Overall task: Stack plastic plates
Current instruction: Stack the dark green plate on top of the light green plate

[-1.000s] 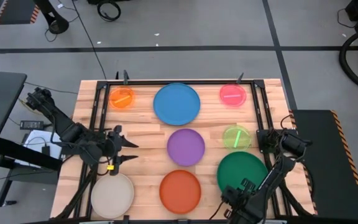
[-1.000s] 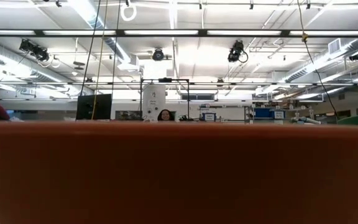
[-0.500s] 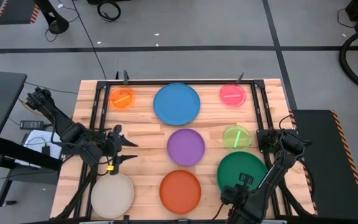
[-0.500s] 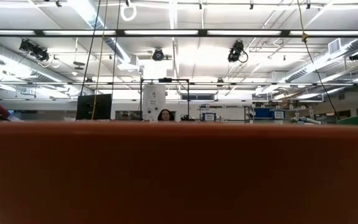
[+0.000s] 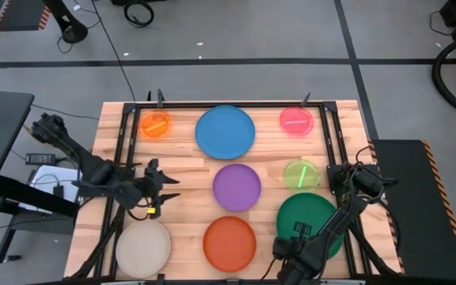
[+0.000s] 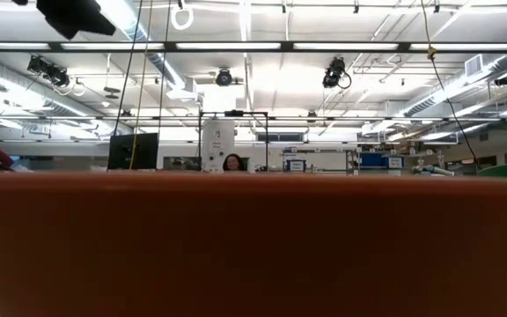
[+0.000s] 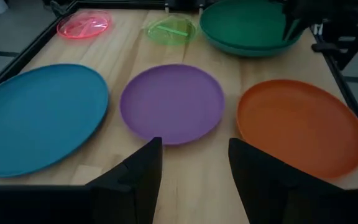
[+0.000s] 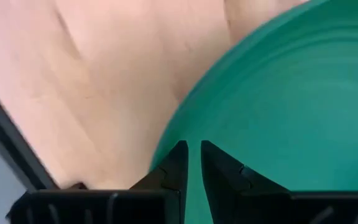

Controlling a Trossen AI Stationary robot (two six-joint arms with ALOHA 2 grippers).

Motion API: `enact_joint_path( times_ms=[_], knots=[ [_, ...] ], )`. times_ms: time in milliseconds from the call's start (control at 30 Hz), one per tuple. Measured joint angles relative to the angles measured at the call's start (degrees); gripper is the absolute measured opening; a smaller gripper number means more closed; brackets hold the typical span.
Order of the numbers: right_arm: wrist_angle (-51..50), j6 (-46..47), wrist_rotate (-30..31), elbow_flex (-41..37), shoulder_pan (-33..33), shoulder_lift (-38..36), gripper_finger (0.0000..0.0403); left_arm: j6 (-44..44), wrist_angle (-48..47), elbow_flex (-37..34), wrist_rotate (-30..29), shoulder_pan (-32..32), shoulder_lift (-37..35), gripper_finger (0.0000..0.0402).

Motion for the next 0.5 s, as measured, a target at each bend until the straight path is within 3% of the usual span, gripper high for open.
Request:
enact_joint_path(
  times_ms=[167, 500],
  knots=[
    [2.5, -2.6, -3.5, -0.4, -0.5, -0.1, 0.0053, 0.0, 5.4, -3.5, 0.1, 1.2, 0.0, 0.019],
    [7.8, -2.8, -3.9, -3.7, -1.1, -0.1, 0.0053, -0.2, 7.3, -5.0, 0.9, 2.0, 0.0, 0.019]
  ],
)
